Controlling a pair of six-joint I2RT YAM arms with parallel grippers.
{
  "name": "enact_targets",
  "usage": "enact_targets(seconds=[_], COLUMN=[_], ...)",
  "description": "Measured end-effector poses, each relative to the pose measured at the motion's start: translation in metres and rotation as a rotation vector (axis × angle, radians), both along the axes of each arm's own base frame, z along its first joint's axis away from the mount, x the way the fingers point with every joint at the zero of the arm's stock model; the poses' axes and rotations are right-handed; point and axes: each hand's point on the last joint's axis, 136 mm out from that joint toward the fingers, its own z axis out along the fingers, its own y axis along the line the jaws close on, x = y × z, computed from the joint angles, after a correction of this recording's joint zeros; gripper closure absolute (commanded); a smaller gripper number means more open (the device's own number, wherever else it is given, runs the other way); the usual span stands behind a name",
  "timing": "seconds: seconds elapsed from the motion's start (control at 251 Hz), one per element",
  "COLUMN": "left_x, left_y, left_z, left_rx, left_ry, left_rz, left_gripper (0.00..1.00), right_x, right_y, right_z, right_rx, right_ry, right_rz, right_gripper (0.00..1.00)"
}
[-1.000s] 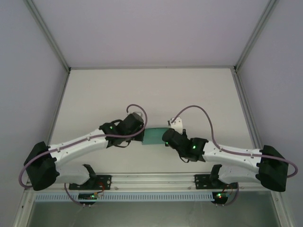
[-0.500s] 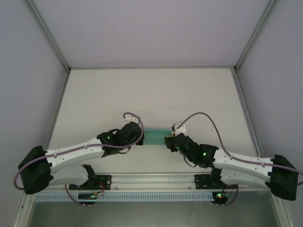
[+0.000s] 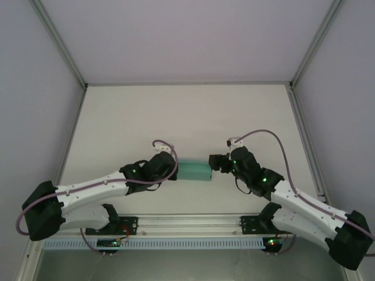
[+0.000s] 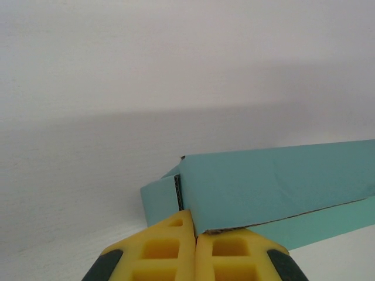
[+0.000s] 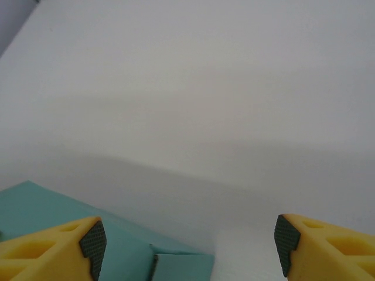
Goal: Assemble paper box
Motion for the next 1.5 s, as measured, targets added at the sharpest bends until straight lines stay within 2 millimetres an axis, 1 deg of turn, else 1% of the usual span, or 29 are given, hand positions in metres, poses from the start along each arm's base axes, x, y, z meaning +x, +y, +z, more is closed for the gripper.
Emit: enact_targets(seconds=[0.116, 0.164, 0.267, 0.355, 0.455, 0.543, 0.607, 0.627, 0.663, 0.694, 0.702, 0.782, 0.838, 0.902, 0.994, 1.078, 1.125, 1.217, 1.317, 1.405, 1.473, 1.501], left_x=[0.0, 0.0, -0.001, -0.004, -0.008, -0.017, -0.026, -0.028, -0.031, -0.034, -0.035, -0.037, -0.034, -0.028, -0.014, -0.001, 0.002, 0.005, 0.001, -0.001, 0.0, 0.0], left_y=[0.0, 0.0, 0.0, 0.004, 0.006, 0.009, 0.01, 0.01, 0.011, 0.011, 0.011, 0.012, 0.013, 0.015, 0.019, 0.021, 0.02, 0.018, 0.019, 0.014, 0.01, 0.009], left_z=[0.001, 0.001, 0.001, -0.002, -0.001, 0.0, 0.002, 0.004, 0.008, 0.013, 0.014, 0.028, 0.036, 0.04, 0.037, 0.028, 0.023, 0.008, -0.013, -0.02, -0.019, -0.019], left_rx=[0.002, 0.004, 0.018, 0.045, 0.078, 0.111, 0.119, 0.115, 0.11, 0.1, 0.098, 0.061, 0.035, 0.009, -0.016, -0.033, -0.047, -0.1, -0.166, -0.24, -0.295, -0.316], left_ry=[0.001, 0.0, -0.002, 0.012, 0.025, 0.047, 0.068, 0.075, 0.075, 0.07, 0.07, 0.049, 0.042, 0.047, 0.077, 0.116, 0.136, 0.186, 0.249, 0.277, 0.281, 0.28], left_rz=[-0.001, -0.003, -0.015, -0.023, -0.049, -0.101, -0.146, -0.151, -0.167, -0.183, -0.188, -0.199, -0.187, -0.162, -0.107, -0.063, -0.052, -0.027, -0.01, -0.009, -0.016, -0.017], left_gripper=[0.97, 0.93, 0.76, 0.7, 0.56, 0.44, 0.34, 0.3, 0.16, 0.01, 0.0, 0.0, 0.0, 0.01, 0.0, 0.0, 0.01, 0.1, 0.22, 0.32, 0.36, 0.39], right_x=[-0.001, -0.001, 0.001, 0.001, 0.0, -0.001, -0.002, -0.002, -0.002, -0.002, -0.002, -0.002, -0.002, -0.002, -0.002, -0.001, -0.001, -0.002, -0.002, -0.003, -0.002, -0.001], right_y=[0.005, 0.006, 0.005, 0.004, 0.001, -0.002, -0.002, -0.002, -0.002, -0.002, -0.002, 0.0, 0.001, 0.003, 0.005, 0.006, 0.008, 0.011, 0.014, 0.017, 0.019, 0.02], right_z=[-0.019, -0.023, -0.029, -0.032, -0.035, -0.036, -0.037, -0.038, -0.039, -0.04, -0.04, -0.041, -0.042, -0.043, -0.044, -0.044, -0.044, -0.044, -0.044, -0.045, -0.044, -0.044], right_rx=[-0.03, -0.037, -0.05, -0.039, -0.017, 0.001, 0.01, 0.013, 0.018, 0.02, 0.019, 0.023, 0.019, 0.016, 0.01, 0.007, 0.005, -0.002, -0.016, -0.028, -0.034, -0.037], right_ry=[0.061, 0.071, 0.084, 0.086, 0.077, 0.072, 0.071, 0.071, 0.072, 0.074, 0.074, 0.071, 0.069, 0.066, 0.063, 0.058, 0.055, 0.044, 0.03, 0.01, -0.012, -0.023], right_rz=[0.021, 0.021, 0.016, -0.001, -0.019, -0.034, -0.038, -0.039, -0.042, -0.045, -0.047, -0.05, -0.05, -0.05, -0.048, -0.049, -0.047, -0.036, -0.022, 0.0, 0.017, 0.025], right_gripper=[0.18, 0.17, 0.16, 0.15, 0.15, 0.15, 0.15, 0.16, 0.16, 0.16, 0.16, 0.16, 0.16, 0.15, 0.16, 0.16, 0.16, 0.18, 0.19, 0.21, 0.24, 0.25])
